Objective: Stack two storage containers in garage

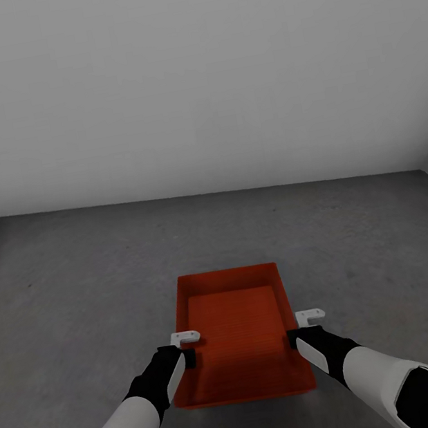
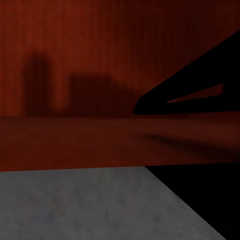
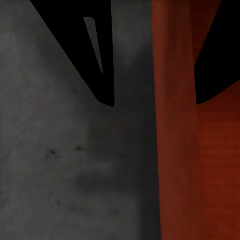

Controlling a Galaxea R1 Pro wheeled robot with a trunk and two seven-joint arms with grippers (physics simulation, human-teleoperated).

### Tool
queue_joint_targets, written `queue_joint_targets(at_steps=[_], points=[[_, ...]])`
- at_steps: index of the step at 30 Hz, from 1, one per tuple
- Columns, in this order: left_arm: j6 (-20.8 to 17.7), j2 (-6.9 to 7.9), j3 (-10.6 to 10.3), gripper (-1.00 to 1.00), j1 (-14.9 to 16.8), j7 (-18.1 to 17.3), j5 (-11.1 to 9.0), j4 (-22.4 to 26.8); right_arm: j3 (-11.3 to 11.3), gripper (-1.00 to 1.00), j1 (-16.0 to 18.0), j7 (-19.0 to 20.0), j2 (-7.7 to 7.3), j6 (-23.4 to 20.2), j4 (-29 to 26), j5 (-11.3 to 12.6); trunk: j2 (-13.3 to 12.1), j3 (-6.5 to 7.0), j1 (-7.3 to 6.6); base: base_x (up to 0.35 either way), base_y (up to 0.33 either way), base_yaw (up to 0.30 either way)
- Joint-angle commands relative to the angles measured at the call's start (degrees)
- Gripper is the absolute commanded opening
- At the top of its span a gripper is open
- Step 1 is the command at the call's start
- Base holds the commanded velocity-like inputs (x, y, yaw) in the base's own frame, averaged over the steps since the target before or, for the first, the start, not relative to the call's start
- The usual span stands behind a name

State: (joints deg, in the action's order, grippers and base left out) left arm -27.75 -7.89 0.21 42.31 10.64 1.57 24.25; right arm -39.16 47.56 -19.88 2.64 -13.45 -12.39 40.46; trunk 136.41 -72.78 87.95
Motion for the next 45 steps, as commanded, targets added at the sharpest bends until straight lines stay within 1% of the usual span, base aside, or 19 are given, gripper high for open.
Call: queue_joint_targets(at_steps=[1, 9, 29, 30, 45], points=[[-0.28, -1.12, 0.06, -1.00, -0.03, 0.26, -0.52, -0.69, 2.12, -1.00, 0.07, -0.33, 0.00, -0.45, -2.38, -2.06, 0.02, -0.04, -0.01, 0.000, 0.000, 0.000], [-0.28, -1.07, 0.06, -1.00, -0.03, 0.26, -0.52, -0.68, 2.08, -1.00, 0.07, -0.38, 0.14, -0.47, -2.38, -2.06, 0.02, -0.04, -0.01, 0.000, 0.000, 0.000], [-0.28, -1.07, 0.06, -1.00, -0.03, 0.31, -0.67, -0.42, 1.98, -1.00, 0.07, -0.24, -0.17, -0.52, -2.42, -2.14, 0.02, -0.04, -0.01, 0.000, 0.000, 0.000], [-0.28, -1.10, 0.06, 1.00, -0.03, 0.37, -0.74, -0.52, 1.98, 1.00, 0.07, -0.24, -0.17, -0.52, -2.42, -2.14, 0.02, -0.04, -0.01, 0.000, 0.000, 0.000], [-0.20, -1.07, 0.14, 1.00, -0.03, 0.30, -0.52, -0.56, 1.98, 1.00, 0.07, -0.24, -0.08, -0.52, -2.46, -2.14, 0.02, -0.04, -0.01, 0.000, 0.000, 0.000]])
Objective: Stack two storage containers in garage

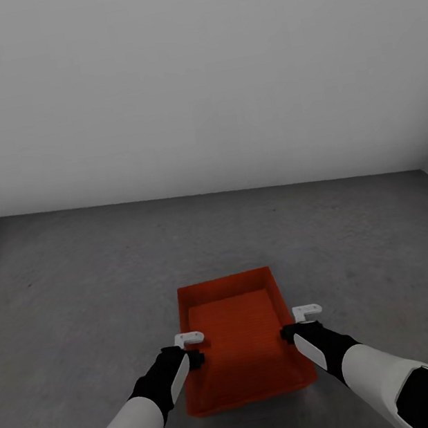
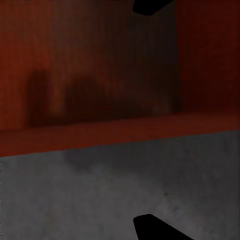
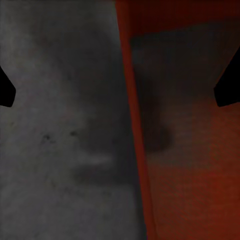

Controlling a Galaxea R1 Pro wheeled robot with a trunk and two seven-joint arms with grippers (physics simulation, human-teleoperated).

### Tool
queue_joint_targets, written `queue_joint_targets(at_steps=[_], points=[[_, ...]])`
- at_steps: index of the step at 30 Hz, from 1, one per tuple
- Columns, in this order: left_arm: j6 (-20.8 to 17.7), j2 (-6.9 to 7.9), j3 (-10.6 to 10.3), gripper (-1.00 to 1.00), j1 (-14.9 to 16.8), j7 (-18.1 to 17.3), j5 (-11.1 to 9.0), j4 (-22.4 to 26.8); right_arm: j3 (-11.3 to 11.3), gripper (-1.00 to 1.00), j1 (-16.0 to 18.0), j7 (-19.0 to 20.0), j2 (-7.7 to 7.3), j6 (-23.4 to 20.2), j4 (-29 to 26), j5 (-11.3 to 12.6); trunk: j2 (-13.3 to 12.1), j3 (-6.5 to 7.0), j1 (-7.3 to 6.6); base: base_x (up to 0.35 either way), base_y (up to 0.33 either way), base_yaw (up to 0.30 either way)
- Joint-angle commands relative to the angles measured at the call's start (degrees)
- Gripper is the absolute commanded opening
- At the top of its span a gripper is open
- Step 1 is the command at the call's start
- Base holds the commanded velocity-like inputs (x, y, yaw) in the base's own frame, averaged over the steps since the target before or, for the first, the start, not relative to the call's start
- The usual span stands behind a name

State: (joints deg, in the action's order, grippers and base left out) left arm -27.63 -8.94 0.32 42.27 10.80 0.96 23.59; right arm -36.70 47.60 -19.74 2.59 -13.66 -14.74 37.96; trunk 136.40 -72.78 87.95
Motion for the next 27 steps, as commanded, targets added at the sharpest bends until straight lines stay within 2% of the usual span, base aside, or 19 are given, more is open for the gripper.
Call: queue_joint_targets(at_steps=[1, 25, 27], points=[[-0.32, -0.02, 0.03, 1.00, 0.00, 0.13, 0.09, 0.12, -0.48, 1.00, 0.03, -0.39, -0.04, -0.31, -0.12, 0.36, 0.02, -0.04, -0.01, 0.000, 0.000, 0.000], [-0.31, -0.02, 0.03, 1.00, 0.00, 0.10, 0.09, 0.40, -0.48, 1.00, 0.12, -0.39, -0.26, -0.27, -0.12, 0.36, 0.02, -0.04, -0.01, 0.000, 0.000, 0.000], [-0.37, -0.02, 0.03, 1.00, 0.00, 0.10, 0.09, 0.36, -0.48, 1.00, 0.12, -0.39, -0.25, -0.24, -0.12, 0.36, -0.79, 0.32, -0.45, 0.000, 0.000, 0.000]])
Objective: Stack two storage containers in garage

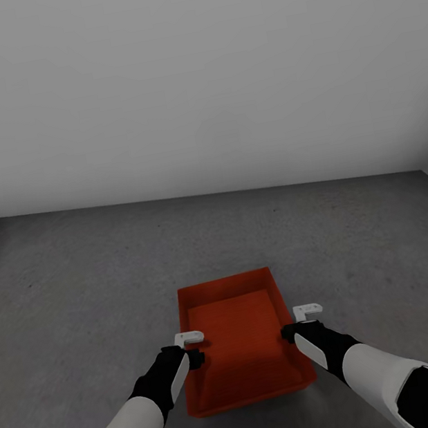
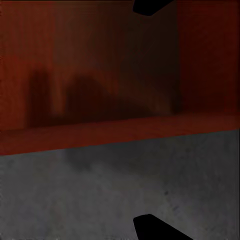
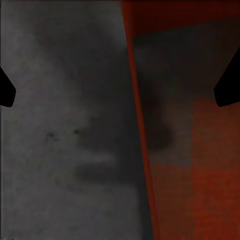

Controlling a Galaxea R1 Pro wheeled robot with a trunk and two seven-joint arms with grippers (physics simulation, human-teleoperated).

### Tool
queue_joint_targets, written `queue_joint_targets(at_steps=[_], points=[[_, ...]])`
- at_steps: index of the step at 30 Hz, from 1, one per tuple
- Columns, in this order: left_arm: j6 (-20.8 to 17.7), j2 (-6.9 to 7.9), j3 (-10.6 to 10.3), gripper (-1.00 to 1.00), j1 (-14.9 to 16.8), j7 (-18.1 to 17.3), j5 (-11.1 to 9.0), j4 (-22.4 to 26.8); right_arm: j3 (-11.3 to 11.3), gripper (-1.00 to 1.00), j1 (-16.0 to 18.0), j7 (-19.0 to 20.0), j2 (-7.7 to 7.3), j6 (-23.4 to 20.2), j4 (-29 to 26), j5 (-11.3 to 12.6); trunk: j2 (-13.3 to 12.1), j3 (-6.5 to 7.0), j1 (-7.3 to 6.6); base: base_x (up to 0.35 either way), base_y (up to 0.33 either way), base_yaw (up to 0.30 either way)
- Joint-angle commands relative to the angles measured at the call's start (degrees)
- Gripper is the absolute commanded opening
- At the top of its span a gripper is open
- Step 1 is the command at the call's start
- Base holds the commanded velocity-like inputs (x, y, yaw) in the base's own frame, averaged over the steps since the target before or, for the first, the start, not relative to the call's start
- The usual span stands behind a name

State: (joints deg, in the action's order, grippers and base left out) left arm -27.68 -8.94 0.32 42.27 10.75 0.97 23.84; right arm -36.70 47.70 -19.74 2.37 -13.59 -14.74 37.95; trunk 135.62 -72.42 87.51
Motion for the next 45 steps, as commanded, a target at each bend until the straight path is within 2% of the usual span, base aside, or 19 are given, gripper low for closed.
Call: queue_joint_targets(at_steps=[1, 21, 45], points=[[-0.34, 0.00, 0.03, 1.00, 0.00, 0.11, 0.07, 0.09, -0.48, 1.00, 0.03, -0.39, -0.01, -0.34, -0.12, 0.37, -0.40, 0.14, -0.23, 0.000, 0.000, 0.000], [-0.35, -0.02, 0.03, 1.00, 0.00, 0.06, 0.00, -0.02, -0.42, 1.00, 0.03, -0.48, 0.17, -0.30, -0.10, 0.37, -8.42, 3.79, -4.63, 0.000, 0.000, 0.000], [-0.35, -0.02, 0.03, 1.00, 0.00, 0.05, 0.00, -0.02, -0.39, 1.00, 0.03, -0.48, 0.26, -0.29, -0.12, 0.45, -18.05, 10.13, -9.90, 0.000, 0.000, 0.000]])
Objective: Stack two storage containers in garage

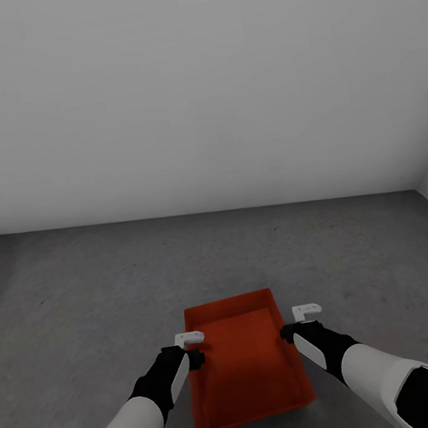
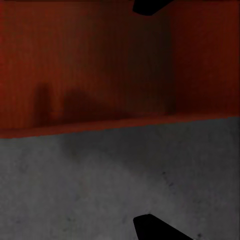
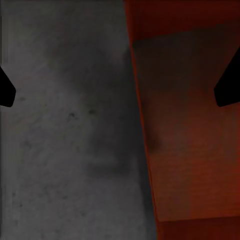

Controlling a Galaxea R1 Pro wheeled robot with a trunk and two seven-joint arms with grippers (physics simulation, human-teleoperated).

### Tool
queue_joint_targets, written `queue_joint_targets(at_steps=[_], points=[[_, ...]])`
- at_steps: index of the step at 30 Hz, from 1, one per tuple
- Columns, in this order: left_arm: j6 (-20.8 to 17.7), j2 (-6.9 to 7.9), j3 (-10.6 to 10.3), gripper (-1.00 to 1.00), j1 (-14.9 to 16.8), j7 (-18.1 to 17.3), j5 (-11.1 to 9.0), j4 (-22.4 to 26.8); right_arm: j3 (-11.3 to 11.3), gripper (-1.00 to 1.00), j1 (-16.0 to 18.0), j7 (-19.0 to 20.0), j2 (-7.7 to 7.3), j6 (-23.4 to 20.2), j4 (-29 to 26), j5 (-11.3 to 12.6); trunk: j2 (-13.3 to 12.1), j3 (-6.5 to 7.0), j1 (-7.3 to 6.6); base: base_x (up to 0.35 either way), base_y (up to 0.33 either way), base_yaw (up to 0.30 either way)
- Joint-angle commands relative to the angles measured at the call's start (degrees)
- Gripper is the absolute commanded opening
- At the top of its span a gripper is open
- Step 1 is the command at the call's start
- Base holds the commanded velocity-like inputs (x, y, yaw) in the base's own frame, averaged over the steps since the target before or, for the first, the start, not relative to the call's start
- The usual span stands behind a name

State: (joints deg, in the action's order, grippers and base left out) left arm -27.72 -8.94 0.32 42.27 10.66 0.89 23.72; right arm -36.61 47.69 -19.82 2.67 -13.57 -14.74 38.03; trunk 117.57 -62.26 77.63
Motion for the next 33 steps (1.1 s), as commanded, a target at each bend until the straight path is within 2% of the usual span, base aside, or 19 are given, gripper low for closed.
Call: queue_joint_targets(at_steps=[1, 12, 27, 33], points=[[-0.32, -0.02, 0.03, 1.00, 0.00, 0.15, 0.08, 0.10, -0.48, 1.00, 0.03, -0.39, -0.04, -0.31, -0.11, 0.35, -0.40, 0.23, -0.23, 0.000, 0.000, 0.000], [-0.32, -0.02, 0.03, 1.00, 0.00, 0.15, 0.09, 0.10, -0.48, 1.00, 0.03, -0.39, -0.12, -0.31, -0.09, 0.35, -4.81, 3.19, -2.65, 0.000, 0.000, 0.000], [0.13, -0.06, 0.01, 1.00, 0.00, -0.11, 0.16, 0.19, -0.43, 1.00, 0.03, -0.39, -0.18, -0.31, -0.10, 0.33, -4.81, 4.53, -2.65, -0.004, 0.000, 0.000], [-0.22, -0.10, 0.02, 1.00, 0.00, -0.08, 0.16, 0.21, -0.43, 1.00, 0.03, -0.39, -0.18, -0.31, -0.11, 0.35, -4.81, 5.07, -2.65, -0.242, 0.000, 0.000]])
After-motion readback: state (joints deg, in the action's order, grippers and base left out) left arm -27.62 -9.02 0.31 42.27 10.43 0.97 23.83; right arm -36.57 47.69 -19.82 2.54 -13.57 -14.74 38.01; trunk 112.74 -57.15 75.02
